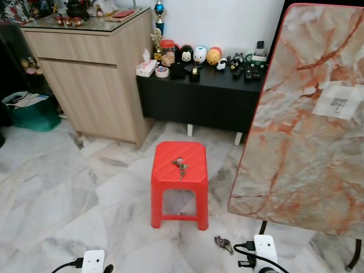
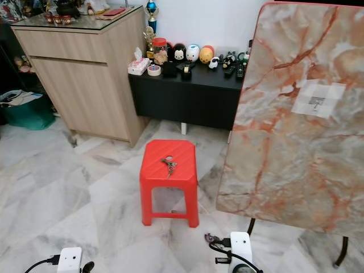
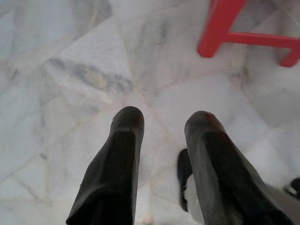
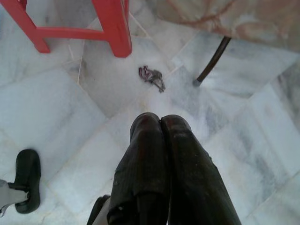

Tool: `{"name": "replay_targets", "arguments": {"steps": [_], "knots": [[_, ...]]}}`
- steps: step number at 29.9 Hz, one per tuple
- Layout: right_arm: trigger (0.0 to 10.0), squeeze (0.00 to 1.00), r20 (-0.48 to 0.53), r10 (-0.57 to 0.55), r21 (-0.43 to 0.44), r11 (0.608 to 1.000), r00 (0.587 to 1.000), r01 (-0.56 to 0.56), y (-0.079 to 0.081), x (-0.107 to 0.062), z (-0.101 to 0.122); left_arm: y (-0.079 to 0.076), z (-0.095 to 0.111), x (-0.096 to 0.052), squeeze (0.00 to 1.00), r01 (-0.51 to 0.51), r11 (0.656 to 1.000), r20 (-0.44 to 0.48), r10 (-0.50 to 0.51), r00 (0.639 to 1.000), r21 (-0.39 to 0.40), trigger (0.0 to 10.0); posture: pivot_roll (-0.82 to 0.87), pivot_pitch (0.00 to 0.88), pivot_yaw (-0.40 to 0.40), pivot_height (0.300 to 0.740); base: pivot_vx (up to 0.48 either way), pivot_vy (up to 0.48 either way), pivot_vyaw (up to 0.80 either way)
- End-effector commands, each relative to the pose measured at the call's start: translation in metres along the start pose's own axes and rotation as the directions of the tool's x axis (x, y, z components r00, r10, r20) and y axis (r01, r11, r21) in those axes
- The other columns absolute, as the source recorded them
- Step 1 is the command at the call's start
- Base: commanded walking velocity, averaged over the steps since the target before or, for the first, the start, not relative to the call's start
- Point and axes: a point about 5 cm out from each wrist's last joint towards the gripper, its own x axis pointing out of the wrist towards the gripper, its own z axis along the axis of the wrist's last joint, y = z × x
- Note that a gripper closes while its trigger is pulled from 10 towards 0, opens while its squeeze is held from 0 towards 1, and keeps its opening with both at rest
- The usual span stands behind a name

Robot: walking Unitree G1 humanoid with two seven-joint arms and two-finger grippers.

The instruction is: Hang keys on a hook

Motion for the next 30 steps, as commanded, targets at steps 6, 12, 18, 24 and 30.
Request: {"name": "replay_targets", "arguments": {"steps": [6,12,18,24,30], "knots": [[10.0,0.00,0.004,-0.013,0.037,0.999,1.000,0.013,-0.013,0.001,0.007,0.008,-0.009,-0.002,0.00,-0.017,1.000,-0.051,0.016,0.999,-0.013,10.0,0.04,0.000,0.001,0.740,0.000,0.480,0.00],[10.0,0.00,-0.031,-0.007,0.028,1.000,1.000,0.008,-0.012,-0.001,-0.003,0.008,-0.012,-0.003,0.00,-0.016,1.000,-0.068,0.014,0.998,-0.016,10.0,0.04,0.000,0.000,0.740,0.000,0.480,0.00],[10.0,0.00,-0.058,-0.011,0.033,0.999,0.998,0.013,-0.013,-0.003,-0.014,0.006,-0.016,-0.004,0.00,-0.013,1.000,-0.089,0.012,0.996,-0.017,10.0,0.04,0.000,0.001,0.740,0.000,0.480,0.00],[10.0,0.00,-0.068,-0.006,0.039,0.999,0.998,0.009,-0.010,-0.004,-0.019,0.006,-0.020,-0.006,0.00,-0.015,1.000,-0.110,0.013,0.994,-0.019,10.0,0.04,0.000,0.006,0.740,0.000,0.470,0.00],[10.0,0.00,-0.072,0.000,0.034,0.999,0.997,0.003,-0.007,-0.004,-0.020,0.010,-0.021,-0.006,0.00,-0.023,1.000,-0.120,0.021,0.993,-0.016,10.0,0.04,0.000,0.008,0.740,0.000,0.180,0.00]]}}
